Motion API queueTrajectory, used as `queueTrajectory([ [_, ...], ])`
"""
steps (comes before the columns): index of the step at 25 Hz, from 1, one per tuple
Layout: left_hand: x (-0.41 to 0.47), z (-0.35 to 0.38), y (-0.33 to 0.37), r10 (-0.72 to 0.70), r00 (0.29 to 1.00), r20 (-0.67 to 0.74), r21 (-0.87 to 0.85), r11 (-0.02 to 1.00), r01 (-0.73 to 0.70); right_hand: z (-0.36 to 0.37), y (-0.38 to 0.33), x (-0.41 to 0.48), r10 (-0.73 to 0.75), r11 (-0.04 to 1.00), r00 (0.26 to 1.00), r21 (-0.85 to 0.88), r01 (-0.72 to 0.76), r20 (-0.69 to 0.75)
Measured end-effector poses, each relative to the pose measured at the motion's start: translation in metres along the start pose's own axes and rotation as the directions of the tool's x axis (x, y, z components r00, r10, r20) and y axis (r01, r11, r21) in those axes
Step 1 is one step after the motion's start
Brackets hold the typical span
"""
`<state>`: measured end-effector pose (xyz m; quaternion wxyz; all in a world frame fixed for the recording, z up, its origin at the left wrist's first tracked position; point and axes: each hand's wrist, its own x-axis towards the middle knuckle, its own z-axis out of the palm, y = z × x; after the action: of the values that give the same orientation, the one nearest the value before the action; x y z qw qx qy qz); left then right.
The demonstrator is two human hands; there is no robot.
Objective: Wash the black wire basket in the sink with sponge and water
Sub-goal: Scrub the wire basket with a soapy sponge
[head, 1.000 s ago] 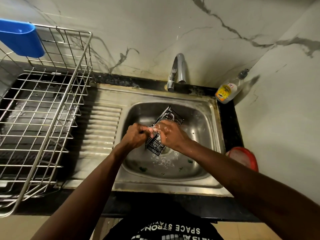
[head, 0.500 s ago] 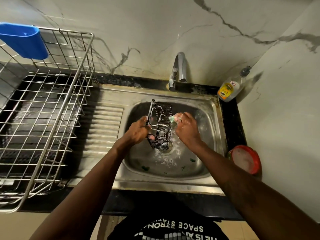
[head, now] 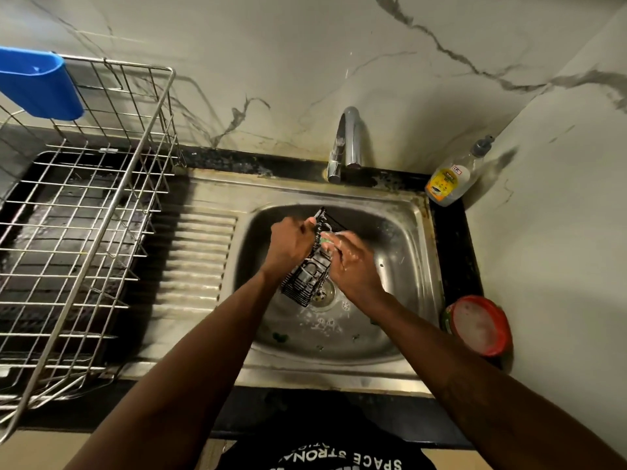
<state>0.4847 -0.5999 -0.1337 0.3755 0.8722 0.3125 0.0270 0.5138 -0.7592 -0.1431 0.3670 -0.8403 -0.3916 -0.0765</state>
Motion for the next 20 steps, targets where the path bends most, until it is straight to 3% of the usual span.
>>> queueTrajectory([
  [3,-0.012,0.01,0.003,-0.01,0.997,-0.079,0.065,0.998,0.015,-0.004,0.017,0.004,-0.114,0.99,0.98,-0.06,0.126,0.163],
  [7,-0.015,0.011,0.005,0.056,0.99,-0.129,0.163,0.986,-0.034,-0.014,0.047,0.012,0.183,0.982,0.982,-0.055,-0.181,0.037],
  [11,-0.012,0.003,-0.003,0.13,0.984,-0.124,0.285,0.954,-0.09,-0.015,0.035,-0.006,0.133,0.991,0.99,0.014,-0.133,-0.039],
  [16,-0.01,0.004,-0.002,0.187,0.98,-0.073,0.286,0.945,-0.159,-0.007,0.028,-0.009,0.012,0.999,0.994,-0.037,-0.016,-0.109],
  [20,-0.014,0.004,-0.002,0.231,0.972,-0.048,0.334,0.921,-0.203,-0.006,0.029,0.048,0.172,0.981,0.985,-0.092,-0.168,0.029],
])
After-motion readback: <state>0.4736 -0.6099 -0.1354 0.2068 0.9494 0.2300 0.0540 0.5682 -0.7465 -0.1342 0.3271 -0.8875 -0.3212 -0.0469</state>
